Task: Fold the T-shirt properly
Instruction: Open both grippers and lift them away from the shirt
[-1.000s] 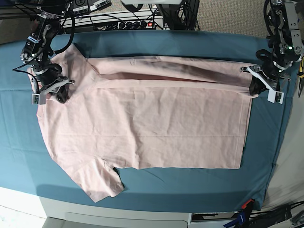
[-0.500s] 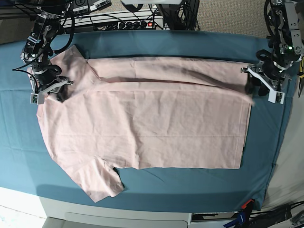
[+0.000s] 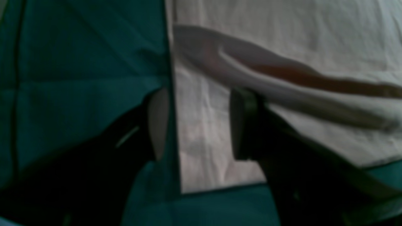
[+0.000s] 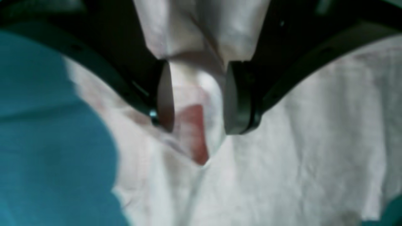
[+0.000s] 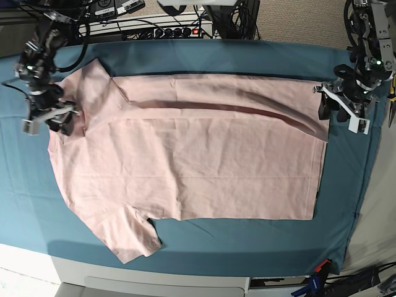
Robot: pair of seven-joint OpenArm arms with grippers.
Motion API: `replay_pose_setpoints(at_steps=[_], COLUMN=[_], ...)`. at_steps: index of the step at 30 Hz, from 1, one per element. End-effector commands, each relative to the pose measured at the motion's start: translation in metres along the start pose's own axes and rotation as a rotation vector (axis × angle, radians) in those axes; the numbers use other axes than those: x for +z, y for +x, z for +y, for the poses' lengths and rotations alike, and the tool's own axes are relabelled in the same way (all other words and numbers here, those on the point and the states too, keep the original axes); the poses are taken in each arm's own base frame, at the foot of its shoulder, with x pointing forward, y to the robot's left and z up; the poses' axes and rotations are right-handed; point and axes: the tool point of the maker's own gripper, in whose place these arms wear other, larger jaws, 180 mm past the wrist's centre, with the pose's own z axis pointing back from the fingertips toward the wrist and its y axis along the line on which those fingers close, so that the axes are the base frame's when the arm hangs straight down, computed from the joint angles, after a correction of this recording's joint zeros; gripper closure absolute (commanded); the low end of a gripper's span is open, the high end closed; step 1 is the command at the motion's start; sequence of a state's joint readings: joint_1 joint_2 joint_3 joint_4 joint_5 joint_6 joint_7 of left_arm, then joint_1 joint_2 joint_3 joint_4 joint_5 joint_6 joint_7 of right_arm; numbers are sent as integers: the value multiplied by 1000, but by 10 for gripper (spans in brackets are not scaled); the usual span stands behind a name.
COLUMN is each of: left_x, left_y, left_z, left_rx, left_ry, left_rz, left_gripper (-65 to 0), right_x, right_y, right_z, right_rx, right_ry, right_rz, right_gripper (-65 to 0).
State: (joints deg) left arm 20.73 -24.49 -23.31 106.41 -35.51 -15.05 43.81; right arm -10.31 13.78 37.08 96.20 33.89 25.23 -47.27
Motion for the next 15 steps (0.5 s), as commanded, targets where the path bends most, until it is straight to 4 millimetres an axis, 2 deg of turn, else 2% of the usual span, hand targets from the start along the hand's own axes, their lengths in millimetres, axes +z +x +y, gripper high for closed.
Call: replay_pose_setpoints(at_steps=[1, 4, 8, 12, 15], left_x=[7, 17, 39, 65, 82], left_y=[15, 20, 36, 53, 61], left_z=[0, 0, 10, 30, 46], left_rx=[-45, -94, -137, -183, -176], left_ry=[-5, -4, 45, 117, 167], left_rz=[-37, -42, -84, -128, -152], left_gripper=[-326, -326, -326, -326, -326], right_x=[12, 37, 62, 78, 84], right_y=[21, 23, -8, -45, -60], right_z=[-5, -18, -33, -21, -10], right_rx=[15, -14, -75, -137, -192], right_ry=[0, -4, -9, 49, 83], right_rz=[-63, -86, -16, 52, 60], right_gripper=[-265, -265, -265, -265, -265])
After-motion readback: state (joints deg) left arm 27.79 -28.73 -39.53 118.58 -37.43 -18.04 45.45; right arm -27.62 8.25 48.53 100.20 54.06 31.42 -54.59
